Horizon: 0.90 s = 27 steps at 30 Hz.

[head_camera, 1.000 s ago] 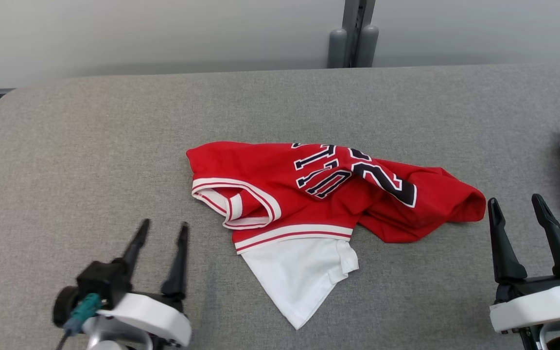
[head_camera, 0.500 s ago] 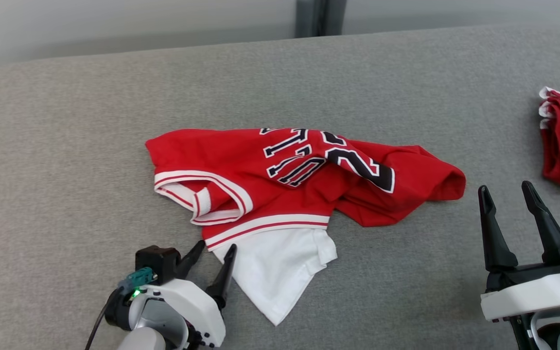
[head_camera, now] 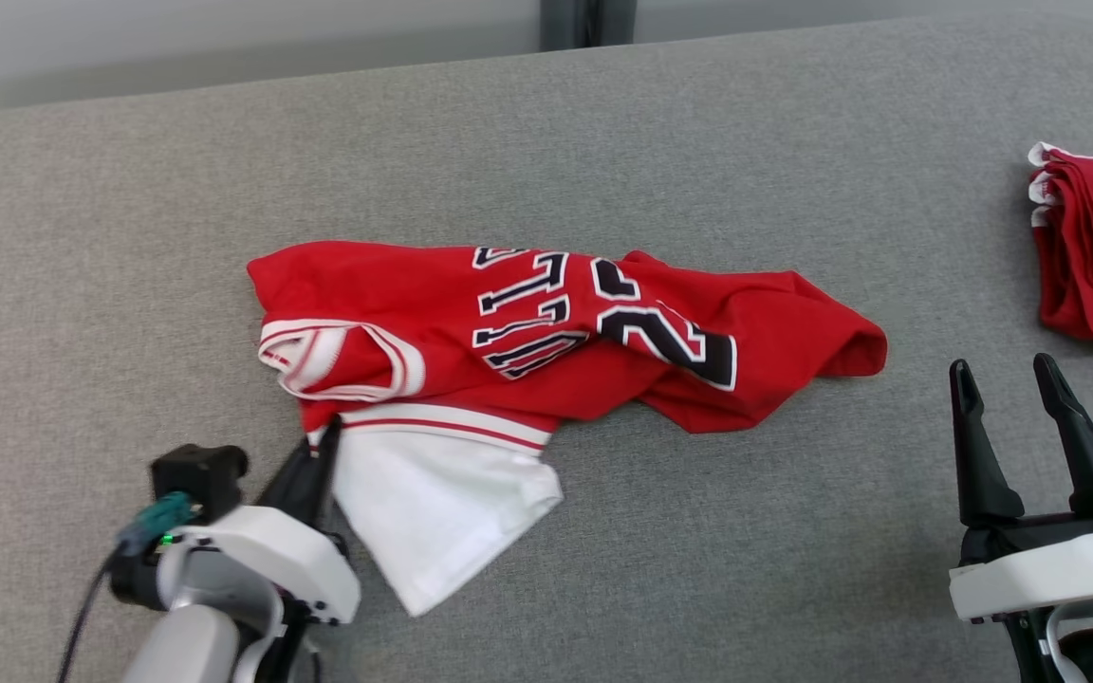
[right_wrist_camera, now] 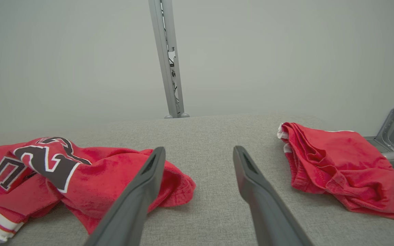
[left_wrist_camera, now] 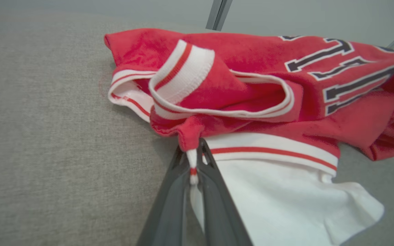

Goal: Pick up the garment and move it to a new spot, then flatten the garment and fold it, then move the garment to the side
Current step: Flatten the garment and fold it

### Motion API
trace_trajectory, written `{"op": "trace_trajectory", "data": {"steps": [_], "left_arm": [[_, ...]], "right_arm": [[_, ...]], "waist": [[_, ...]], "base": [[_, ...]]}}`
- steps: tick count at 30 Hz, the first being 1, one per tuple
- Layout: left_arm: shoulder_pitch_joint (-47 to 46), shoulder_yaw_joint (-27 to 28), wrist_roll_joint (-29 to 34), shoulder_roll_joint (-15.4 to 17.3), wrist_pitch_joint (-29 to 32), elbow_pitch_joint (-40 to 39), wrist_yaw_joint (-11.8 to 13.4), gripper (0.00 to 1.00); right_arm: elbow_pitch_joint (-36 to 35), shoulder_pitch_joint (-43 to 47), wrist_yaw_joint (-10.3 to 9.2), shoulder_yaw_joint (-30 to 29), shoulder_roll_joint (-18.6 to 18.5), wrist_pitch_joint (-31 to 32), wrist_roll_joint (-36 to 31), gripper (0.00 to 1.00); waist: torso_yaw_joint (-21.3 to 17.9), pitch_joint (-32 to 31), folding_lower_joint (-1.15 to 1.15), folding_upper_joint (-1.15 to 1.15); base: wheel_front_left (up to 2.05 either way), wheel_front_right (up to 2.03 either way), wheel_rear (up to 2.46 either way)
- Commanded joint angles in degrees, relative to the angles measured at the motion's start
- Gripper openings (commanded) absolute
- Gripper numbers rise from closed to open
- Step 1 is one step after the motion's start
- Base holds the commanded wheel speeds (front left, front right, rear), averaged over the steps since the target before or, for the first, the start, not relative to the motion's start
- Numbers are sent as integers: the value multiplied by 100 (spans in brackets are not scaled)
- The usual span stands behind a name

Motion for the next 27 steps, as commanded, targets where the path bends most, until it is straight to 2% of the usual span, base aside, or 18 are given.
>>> {"op": "trace_trajectory", "data": {"steps": [1, 11, 18, 21, 22, 24, 27], "left_arm": [[72, 81, -29, 82, -11, -85, 49, 0], [684, 752, -459, 601, 519, -1096, 449, 0], [948, 1106, -544, 797, 526, -1210, 696, 0], [988, 1098, -561, 794, 530, -1161, 696, 0], [991, 1064, -575, 768, 541, -1133, 680, 3], [972, 983, -575, 713, 542, -1104, 627, 100], [861, 907, -425, 632, 267, -1114, 666, 100]], "right_arm": [[-1, -6, 1, -31, -17, -26, 30, 100], [-37, -11, 1, -138, -18, 12, 48, 100], [-68, -76, 1, -210, -18, 25, -1, 100], [-56, -70, 1, -243, -18, 22, 0, 100], [-49, -74, 1, -246, -18, 20, -1, 100], [-33, -80, 1, -240, -17, 20, -4, 100], [-20, -73, 1, -221, -17, 24, -4, 100]], "waist": [[41, -13, 0, 0], [332, 7, 0, 0], [383, 45, 0, 0], [373, 38, 0, 0], [367, 31, 0, 0], [353, 9, 0, 0], [348, -40, 0, 0]], "base": [[0, 0, 0], [0, 0, 0], [0, 0, 0], [0, 0, 0], [0, 0, 0], [0, 0, 0], [0, 0, 0]]}}
